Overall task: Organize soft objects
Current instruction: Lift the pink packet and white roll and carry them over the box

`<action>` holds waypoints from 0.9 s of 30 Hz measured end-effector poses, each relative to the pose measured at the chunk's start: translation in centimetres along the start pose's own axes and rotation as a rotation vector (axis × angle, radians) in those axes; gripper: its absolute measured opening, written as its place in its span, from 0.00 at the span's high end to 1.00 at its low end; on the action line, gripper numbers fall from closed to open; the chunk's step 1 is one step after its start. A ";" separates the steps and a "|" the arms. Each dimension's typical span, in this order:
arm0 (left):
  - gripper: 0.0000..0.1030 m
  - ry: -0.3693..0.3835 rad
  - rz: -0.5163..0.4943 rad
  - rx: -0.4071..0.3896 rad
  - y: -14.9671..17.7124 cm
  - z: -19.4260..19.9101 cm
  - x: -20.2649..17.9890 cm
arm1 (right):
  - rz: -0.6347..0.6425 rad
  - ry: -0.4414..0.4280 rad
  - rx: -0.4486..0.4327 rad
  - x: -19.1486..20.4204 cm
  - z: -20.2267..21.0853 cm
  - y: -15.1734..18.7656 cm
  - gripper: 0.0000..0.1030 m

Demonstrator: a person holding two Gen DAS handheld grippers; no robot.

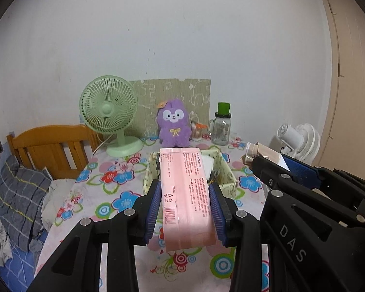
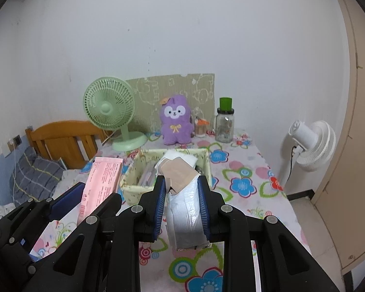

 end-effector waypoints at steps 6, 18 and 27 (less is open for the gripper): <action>0.61 0.005 -0.006 -0.011 -1.1 -0.6 0.0 | -0.007 0.000 -0.013 -0.1 -0.6 -1.4 0.72; 0.61 0.013 -0.005 -0.013 -2.5 -3.5 0.4 | -0.016 -0.014 -0.020 -0.2 -3.5 -2.8 0.72; 0.61 0.014 0.002 0.023 -1.9 -7.7 0.9 | -0.029 -0.027 0.016 -0.3 -8.0 -2.4 0.72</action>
Point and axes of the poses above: each gripper's, at about its wrist camera, not at the fingertips, and z roughly against the way its jaws point, x to its left, y to its underside, the point moved 10 cm from there along -z, roughly the way its jaws point, and after that the axes turned 12 degrees about -x, right-handed, at the moved point
